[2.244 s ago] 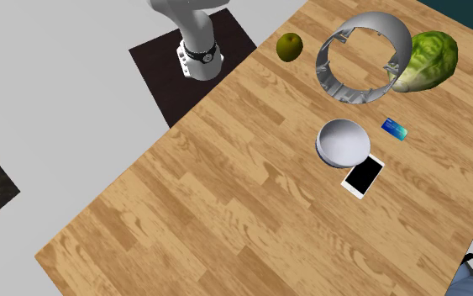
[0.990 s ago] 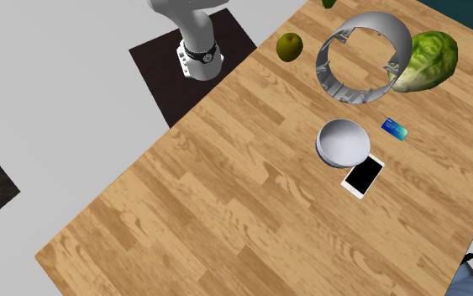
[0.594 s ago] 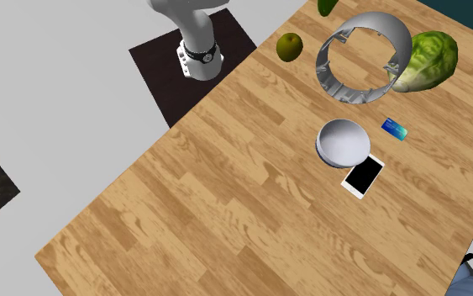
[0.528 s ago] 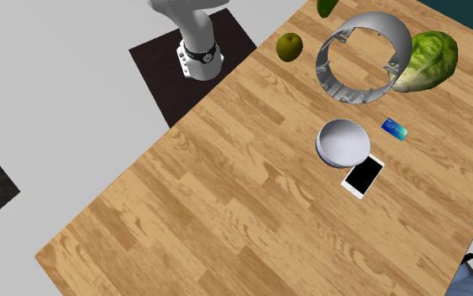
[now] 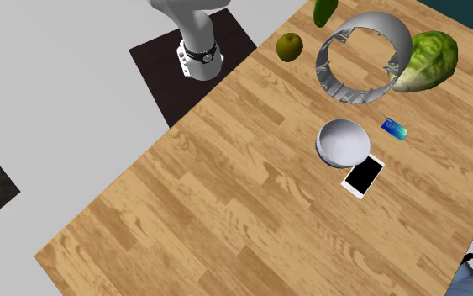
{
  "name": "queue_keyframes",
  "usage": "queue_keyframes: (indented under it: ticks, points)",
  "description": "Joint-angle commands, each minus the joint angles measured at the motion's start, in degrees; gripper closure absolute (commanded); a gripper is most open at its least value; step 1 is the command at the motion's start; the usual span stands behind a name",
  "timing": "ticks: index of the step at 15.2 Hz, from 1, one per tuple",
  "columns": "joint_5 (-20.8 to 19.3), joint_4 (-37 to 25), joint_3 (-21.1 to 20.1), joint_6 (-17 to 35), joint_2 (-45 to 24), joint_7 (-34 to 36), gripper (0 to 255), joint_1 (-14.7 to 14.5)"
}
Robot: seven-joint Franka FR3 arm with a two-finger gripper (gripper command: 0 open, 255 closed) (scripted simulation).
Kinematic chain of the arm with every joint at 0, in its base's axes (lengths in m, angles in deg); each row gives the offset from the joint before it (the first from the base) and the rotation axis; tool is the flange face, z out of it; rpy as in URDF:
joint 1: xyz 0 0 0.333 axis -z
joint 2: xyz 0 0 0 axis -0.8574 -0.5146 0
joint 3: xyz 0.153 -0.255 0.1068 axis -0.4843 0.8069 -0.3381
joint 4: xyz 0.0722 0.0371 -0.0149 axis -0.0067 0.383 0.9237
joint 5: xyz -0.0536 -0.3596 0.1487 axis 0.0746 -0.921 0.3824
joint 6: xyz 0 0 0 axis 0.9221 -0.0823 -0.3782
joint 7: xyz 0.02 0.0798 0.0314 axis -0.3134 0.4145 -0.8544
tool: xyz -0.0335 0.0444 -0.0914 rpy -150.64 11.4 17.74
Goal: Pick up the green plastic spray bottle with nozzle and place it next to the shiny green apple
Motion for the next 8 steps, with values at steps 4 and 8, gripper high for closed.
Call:
queue_keyframes:
  ticks: [4,8]
  points:
    - [2.0,2.2,-2.7,3.5,2.3,-0.7,255,2.7]
    - [3.8,3.7,-5.0,6.2,4.4,-1.4,255,4.9]
